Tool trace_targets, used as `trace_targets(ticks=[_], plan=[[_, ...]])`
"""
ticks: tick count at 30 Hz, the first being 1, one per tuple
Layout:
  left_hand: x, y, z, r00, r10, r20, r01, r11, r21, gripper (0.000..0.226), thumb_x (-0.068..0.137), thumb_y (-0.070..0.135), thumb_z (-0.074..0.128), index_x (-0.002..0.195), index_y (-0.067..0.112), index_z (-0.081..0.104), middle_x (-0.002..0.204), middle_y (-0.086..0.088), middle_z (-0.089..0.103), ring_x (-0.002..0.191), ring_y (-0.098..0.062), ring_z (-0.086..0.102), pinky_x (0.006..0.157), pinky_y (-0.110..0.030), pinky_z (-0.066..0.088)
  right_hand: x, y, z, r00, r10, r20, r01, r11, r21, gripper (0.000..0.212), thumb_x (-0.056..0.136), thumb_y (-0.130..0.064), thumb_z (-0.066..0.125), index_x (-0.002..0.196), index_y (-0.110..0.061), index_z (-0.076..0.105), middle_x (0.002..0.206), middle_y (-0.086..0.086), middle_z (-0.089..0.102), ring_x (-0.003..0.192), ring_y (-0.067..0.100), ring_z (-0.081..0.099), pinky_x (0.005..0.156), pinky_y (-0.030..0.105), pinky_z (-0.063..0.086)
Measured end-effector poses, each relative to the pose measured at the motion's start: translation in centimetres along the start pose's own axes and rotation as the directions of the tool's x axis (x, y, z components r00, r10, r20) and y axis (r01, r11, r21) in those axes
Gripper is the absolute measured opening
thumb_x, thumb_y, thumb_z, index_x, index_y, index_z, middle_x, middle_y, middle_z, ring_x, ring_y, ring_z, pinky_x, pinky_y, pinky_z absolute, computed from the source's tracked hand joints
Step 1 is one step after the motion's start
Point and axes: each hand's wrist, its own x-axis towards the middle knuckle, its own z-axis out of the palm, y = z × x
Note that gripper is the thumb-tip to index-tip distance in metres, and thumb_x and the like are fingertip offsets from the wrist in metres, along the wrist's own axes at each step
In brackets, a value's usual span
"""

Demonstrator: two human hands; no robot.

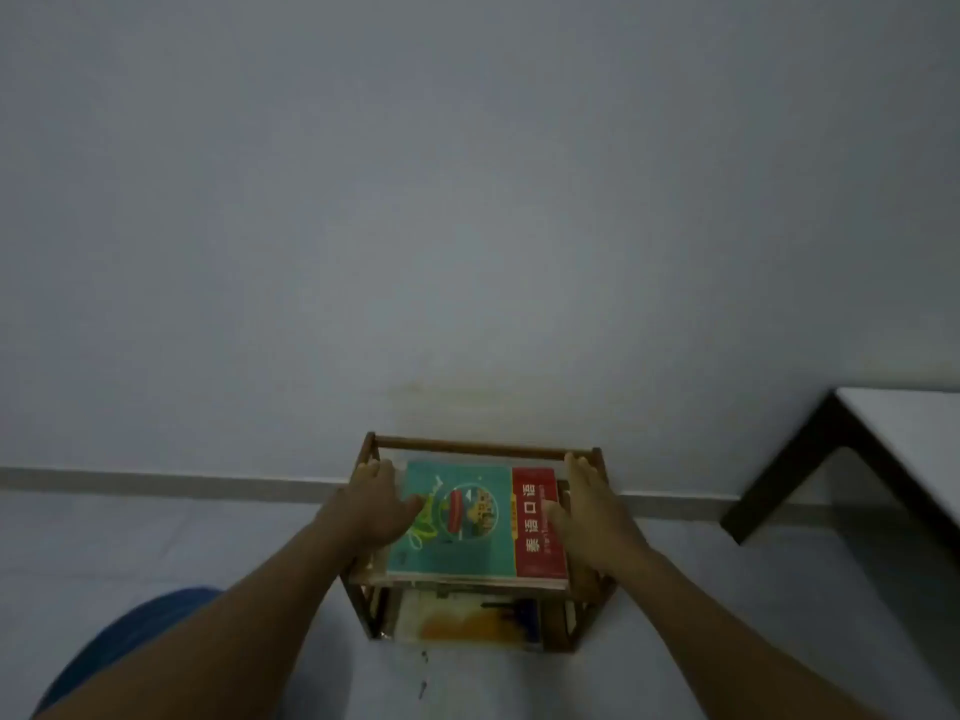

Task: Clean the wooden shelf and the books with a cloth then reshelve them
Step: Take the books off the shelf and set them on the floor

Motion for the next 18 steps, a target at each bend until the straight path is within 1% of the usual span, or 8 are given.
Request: trace_targets(ticks=[2, 3, 8, 12, 14, 15, 16, 18], plan=[[2.0, -1.8, 4.3, 0.998, 0.004, -0.065, -0.008, 0.998, -0.064, 0.086, 0.080, 0.075, 0.037, 0.142, 0.015, 0.033, 0.148, -0.012, 0.038, 0.133, -0.029, 0.042, 0.103, -0.049, 0.043, 1.7, 2.4, 4.6, 0.999, -0.036, -0.022, 0.036, 0.999, 0.021, 0.065, 0.090, -0.047, 0.047, 0.145, -0.021, 0.024, 0.145, 0.002, 0.040, 0.129, 0.023, 0.045, 0.098, 0.047, 0.049], [2.9, -2.4, 5.8, 0.995, 0.001, -0.102, -0.008, 0.998, -0.064, 0.084, 0.082, 0.072, 0.037, 0.143, 0.015, 0.031, 0.149, -0.013, 0.036, 0.135, -0.029, 0.038, 0.105, -0.050, 0.041, 2.6, 3.3, 6.3, 0.999, -0.047, -0.008, 0.047, 0.999, 0.003, 0.066, 0.088, -0.049, 0.046, 0.145, -0.022, 0.023, 0.144, 0.004, 0.040, 0.130, 0.024, 0.045, 0.098, 0.048, 0.049], [5.0, -4.0, 12.3, 0.983, -0.064, -0.175, 0.052, 0.996, -0.069, 0.079, 0.095, 0.056, 0.032, 0.151, 0.007, 0.006, 0.159, -0.016, 0.011, 0.145, -0.033, 0.015, 0.114, -0.054, 0.025, 4.9, 6.2, 13.1, 0.998, -0.001, -0.065, -0.008, 0.992, -0.127, 0.067, 0.096, -0.045, 0.043, 0.150, -0.020, 0.010, 0.157, 0.013, 0.016, 0.143, 0.030, 0.023, 0.111, 0.050, 0.033], [6.5, -5.1, 15.2, 0.986, -0.122, -0.111, 0.108, 0.986, -0.124, 0.083, 0.096, 0.056, 0.033, 0.151, 0.007, -0.004, 0.160, -0.016, -0.002, 0.147, -0.035, 0.005, 0.115, -0.055, 0.020, 6.0, 7.6, 16.2, 0.999, 0.041, -0.028, -0.045, 0.985, -0.165, 0.070, 0.099, -0.046, 0.036, 0.152, -0.022, -0.002, 0.160, 0.015, -0.006, 0.148, 0.034, -0.002, 0.118, 0.049, 0.014], [7.8, -5.9, 16.9, 0.988, -0.153, -0.027, 0.147, 0.979, -0.137, 0.086, 0.090, 0.058, 0.039, 0.150, 0.005, 0.006, 0.157, -0.020, 0.010, 0.144, -0.038, 0.015, 0.114, -0.053, 0.024, 6.5, 8.2, 17.8, 0.998, 0.054, 0.024, -0.049, 0.984, -0.171, 0.070, 0.099, -0.044, 0.038, 0.153, -0.021, 0.000, 0.159, 0.018, -0.008, 0.147, 0.038, 0.002, 0.115, 0.050, 0.020], [8.2, -6.0, 17.4, 0.985, -0.171, 0.004, 0.169, 0.965, -0.201, 0.083, 0.084, 0.057, 0.045, 0.145, 0.006, 0.020, 0.149, -0.021, 0.029, 0.136, -0.037, 0.033, 0.109, -0.051, 0.034, 6.9, 8.3, 18.3, 0.997, 0.062, 0.039, -0.056, 0.986, -0.159, 0.069, 0.098, -0.043, 0.040, 0.153, -0.021, 0.003, 0.159, 0.018, -0.003, 0.145, 0.038, 0.012, 0.111, 0.049, 0.030], [8.6, -5.9, 17.7, 0.984, -0.179, 0.013, 0.176, 0.942, -0.286, 0.074, 0.079, 0.053, 0.052, 0.134, 0.007, 0.034, 0.135, -0.018, 0.047, 0.120, -0.032, 0.050, 0.100, -0.047, 0.047, 7.2, 8.3, 18.7, 0.997, 0.080, 0.011, -0.078, 0.991, -0.110, 0.068, 0.097, -0.041, 0.042, 0.152, -0.022, 0.007, 0.157, 0.016, 0.007, 0.140, 0.036, 0.025, 0.104, 0.045, 0.041], [9.0, -5.4, 18.1, 0.985, -0.170, -0.043, 0.143, 0.920, -0.364, 0.038, 0.083, 0.035, 0.058, 0.110, 0.008, 0.051, 0.109, -0.011, 0.063, 0.095, -0.023, 0.064, 0.083, -0.040, 0.057, 7.4, 7.6, 18.5, 0.987, 0.142, -0.079, -0.136, 0.988, 0.070, 0.060, 0.094, -0.036, 0.049, 0.145, -0.022, 0.022, 0.142, 0.011, 0.036, 0.123, 0.027, 0.047, 0.088, 0.036, 0.051]])
